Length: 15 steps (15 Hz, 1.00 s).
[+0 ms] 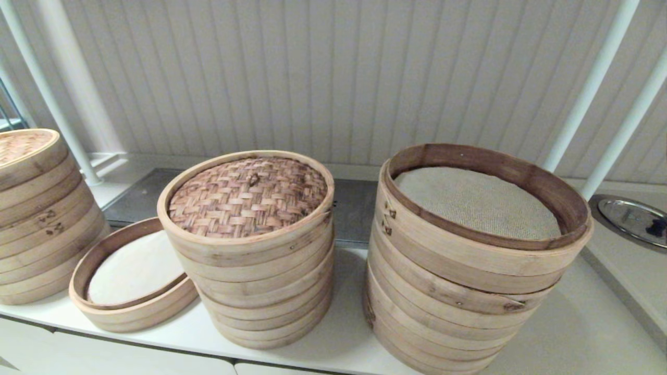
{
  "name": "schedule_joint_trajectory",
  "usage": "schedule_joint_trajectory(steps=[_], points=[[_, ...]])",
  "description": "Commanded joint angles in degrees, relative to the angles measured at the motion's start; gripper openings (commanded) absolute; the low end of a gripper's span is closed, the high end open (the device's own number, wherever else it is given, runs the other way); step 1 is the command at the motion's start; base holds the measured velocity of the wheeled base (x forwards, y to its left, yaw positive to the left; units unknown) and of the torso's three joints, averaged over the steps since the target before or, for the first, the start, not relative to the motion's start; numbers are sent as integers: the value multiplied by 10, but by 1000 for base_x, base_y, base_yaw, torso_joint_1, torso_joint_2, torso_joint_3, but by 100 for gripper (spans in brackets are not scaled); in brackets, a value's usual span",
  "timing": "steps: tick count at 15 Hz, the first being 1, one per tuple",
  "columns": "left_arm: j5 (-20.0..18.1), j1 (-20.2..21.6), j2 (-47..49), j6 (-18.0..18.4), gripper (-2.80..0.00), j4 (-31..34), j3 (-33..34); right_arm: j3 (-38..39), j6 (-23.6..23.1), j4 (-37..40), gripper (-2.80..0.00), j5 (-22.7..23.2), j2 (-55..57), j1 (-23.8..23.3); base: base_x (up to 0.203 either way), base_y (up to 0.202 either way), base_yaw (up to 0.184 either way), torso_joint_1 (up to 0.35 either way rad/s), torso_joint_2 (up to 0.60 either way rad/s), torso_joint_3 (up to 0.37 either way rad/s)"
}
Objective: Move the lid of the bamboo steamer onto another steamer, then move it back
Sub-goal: Pick up the steamer
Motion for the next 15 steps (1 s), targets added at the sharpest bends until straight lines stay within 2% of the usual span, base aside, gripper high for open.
schedule_joint_trajectory(steps=[1, 5, 8, 10, 15], points=[[0, 0, -3, 1, -280, -1, 0, 1, 0, 0, -280, 0, 0, 0, 0, 0, 0, 0, 0, 0], [0, -1, 23, 1, -280, 1, -4, 1, 0, 0, -280, 0, 0, 0, 0, 0, 0, 0, 0, 0], [0, -2, 77, -5, -280, -12, -59, 1, 0, 0, -280, 0, 0, 0, 0, 0, 0, 0, 0, 0], [1, -5, 133, -13, -280, -21, -123, 1, 0, 0, -280, 0, 0, 0, 0, 0, 0, 0, 0, 0], [28, -21, 330, -19, -280, -18, -363, 1, 0, 0, -280, 0, 0, 0, 0, 0, 0, 0, 0, 0]])
